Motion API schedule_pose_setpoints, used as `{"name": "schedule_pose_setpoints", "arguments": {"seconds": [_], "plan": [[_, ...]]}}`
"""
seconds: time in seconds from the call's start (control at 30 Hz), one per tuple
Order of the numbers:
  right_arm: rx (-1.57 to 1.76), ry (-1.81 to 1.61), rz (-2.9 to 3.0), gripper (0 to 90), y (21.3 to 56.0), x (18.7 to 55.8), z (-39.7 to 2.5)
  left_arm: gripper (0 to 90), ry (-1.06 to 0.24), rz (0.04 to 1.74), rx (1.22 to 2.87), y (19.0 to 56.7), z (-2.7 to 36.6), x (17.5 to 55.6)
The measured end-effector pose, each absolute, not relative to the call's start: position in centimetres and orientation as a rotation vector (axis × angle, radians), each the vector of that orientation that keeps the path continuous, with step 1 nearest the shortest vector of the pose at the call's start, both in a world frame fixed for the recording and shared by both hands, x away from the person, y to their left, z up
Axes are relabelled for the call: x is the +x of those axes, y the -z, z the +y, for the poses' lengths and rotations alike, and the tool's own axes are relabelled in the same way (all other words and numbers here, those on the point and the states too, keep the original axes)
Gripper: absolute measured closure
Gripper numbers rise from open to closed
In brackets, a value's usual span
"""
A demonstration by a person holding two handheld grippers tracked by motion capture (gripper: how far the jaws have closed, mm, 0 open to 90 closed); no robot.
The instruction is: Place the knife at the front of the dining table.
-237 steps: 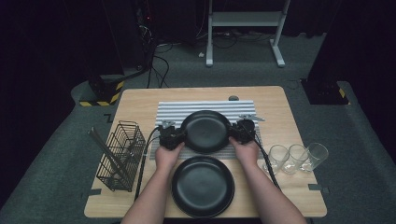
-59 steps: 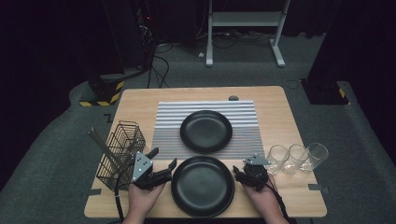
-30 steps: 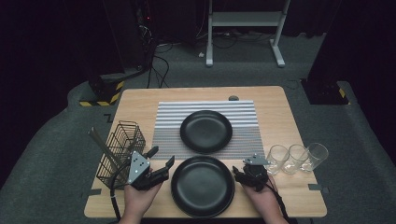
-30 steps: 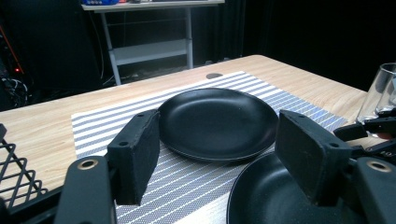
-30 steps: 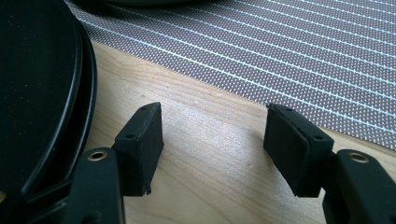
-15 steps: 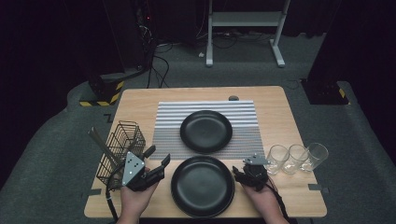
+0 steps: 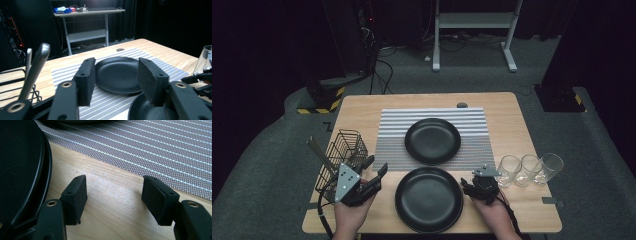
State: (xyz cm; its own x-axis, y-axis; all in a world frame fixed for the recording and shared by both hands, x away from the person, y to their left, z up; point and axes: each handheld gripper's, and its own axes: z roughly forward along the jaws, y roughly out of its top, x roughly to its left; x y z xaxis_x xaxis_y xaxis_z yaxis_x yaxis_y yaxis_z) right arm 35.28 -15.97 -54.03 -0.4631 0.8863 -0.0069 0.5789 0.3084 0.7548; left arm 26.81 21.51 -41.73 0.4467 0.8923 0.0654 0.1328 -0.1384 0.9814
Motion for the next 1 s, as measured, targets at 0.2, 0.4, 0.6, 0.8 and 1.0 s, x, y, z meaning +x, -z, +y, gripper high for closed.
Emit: {"name": "schedule_pose_setpoints", "arguments": {"seconds": [0.2, 0.4, 0.6, 0.8, 1.0], "plan": [[1.302, -0.978, 2.157, 36.8, 54.0, 35.3, -16.0, 49.7, -0.887, 0.934, 1.566, 41.4, 21.9, 26.6], [1.302, -0.978, 2.157, 36.9, 54.0, 35.3, -16.0, 48.7, -0.895, 0.937, 1.551, 41.1, 22.4, 26.4], [1.302, -0.978, 2.158, 36.9, 54.0, 35.3, -16.0, 48.6, -0.905, 0.933, 1.54, 40.7, 22.6, 26.1], [1.302, -0.978, 2.158, 36.8, 54.0, 35.3, -16.0, 48.6, -0.928, 0.944, 1.534, 40.3, 23.0, 25.8], [1.302, -0.978, 2.158, 36.9, 54.0, 35.3, -16.0, 48.7, -0.936, 0.954, 1.529, 40.3, 23.3, 25.8]]}}
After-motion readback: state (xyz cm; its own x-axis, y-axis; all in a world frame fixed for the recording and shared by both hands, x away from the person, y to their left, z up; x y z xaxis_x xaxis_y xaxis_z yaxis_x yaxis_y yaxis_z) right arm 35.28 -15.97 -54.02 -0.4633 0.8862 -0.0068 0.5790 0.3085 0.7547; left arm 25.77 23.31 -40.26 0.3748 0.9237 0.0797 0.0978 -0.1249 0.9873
